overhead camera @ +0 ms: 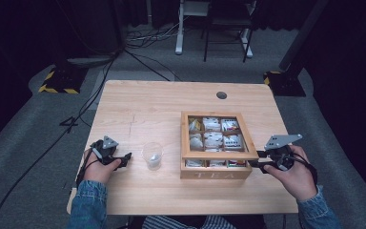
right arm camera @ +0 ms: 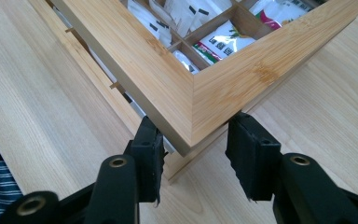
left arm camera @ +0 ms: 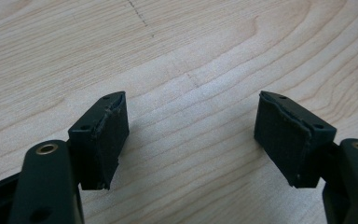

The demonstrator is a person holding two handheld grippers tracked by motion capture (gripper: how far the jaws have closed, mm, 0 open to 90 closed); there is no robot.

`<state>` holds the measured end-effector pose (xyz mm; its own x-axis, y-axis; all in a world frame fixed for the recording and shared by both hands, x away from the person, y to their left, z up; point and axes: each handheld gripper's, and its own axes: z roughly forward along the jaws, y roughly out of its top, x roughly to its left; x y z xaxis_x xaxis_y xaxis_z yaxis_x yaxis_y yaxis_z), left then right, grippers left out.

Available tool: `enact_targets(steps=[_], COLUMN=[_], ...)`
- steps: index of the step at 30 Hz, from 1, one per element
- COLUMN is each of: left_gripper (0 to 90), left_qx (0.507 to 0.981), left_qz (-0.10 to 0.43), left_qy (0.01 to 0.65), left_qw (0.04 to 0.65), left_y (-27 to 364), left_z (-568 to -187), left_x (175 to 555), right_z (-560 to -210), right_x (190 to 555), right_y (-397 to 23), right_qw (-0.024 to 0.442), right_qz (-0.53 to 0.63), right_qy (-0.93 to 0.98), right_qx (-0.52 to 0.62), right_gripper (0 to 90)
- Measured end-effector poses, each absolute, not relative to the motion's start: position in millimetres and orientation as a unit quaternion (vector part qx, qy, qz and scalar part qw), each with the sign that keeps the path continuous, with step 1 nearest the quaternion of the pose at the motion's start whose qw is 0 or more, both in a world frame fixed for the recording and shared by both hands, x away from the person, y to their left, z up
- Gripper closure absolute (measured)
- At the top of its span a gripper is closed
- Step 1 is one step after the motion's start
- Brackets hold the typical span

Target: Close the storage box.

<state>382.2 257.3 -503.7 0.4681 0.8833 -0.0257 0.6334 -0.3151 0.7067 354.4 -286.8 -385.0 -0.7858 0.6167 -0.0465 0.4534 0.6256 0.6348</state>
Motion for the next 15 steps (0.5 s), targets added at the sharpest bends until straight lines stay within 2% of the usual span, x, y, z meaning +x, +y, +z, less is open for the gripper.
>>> enact_targets(steps=[15], left_gripper=[26.6], left_qx=[0.789], left_qz=[0.187], left_qy=[0.481], left_qw=[0.334], left_y=[257.3], left_z=[-503.7], left_x=[382.2], right_z=[-390.9], right_x=[355.0], right_y=[-283.3], right_qw=[0.109], right_qz=[0.281], right_qy=[0.905], right_qx=[0.3], right_gripper=[56.2])
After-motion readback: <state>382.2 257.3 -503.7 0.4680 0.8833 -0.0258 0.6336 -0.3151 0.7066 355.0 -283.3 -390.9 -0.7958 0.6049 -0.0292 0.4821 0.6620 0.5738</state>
